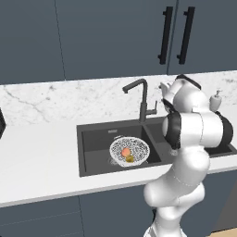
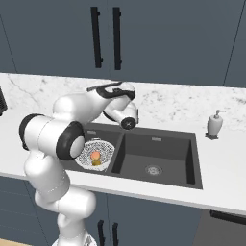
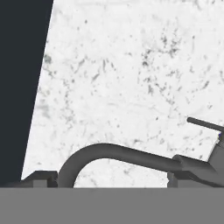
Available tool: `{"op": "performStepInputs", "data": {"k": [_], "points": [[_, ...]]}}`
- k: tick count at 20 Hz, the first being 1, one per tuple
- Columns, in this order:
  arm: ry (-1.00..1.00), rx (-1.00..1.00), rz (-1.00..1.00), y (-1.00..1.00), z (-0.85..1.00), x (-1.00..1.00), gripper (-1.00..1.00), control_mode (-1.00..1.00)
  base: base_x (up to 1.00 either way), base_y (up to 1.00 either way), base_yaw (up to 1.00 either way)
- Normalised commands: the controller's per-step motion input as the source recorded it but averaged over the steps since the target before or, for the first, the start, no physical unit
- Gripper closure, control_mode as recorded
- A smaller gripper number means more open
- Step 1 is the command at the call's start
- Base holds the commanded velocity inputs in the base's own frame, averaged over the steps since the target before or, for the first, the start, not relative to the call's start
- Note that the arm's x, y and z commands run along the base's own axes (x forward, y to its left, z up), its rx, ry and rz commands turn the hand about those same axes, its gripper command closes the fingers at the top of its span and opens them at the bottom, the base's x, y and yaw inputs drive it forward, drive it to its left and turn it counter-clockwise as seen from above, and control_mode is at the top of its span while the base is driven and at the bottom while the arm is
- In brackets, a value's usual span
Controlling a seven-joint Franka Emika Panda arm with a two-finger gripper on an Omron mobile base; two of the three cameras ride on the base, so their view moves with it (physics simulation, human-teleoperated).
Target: Put the colander in the sink, put the peach, kiwi in the colander, and turn on the sink faucet and pour water over the colander.
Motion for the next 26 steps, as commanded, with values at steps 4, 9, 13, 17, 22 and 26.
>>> {"op": "performStepInputs", "data": {"k": [4,9,13,17,22,26], "points": [[0.06,0.17,-0.07,-0.69,-0.04,-0.83,-1.0,-1.0,0.0,0.0,0.0],[0.05,0.19,-0.06,-0.37,-0.18,-0.54,-1.0,-1.0,0.0,0.0,0.0],[0.22,0.09,0.01,-0.08,-0.3,-0.32,-1.0,-1.0,0.0,0.0,0.0],[0.13,0.24,0.03,-0.12,-0.05,-0.09,-1.0,-1.0,0.0,0.0,0.0],[0.1,0.53,-0.14,-0.28,0.0,-0.12,-1.0,-1.0,0.0,0.0,0.0],[0.15,0.43,-0.18,-0.04,-0.23,0.0,-1.0,-1.0,0.0,0.0,0.0]]}}
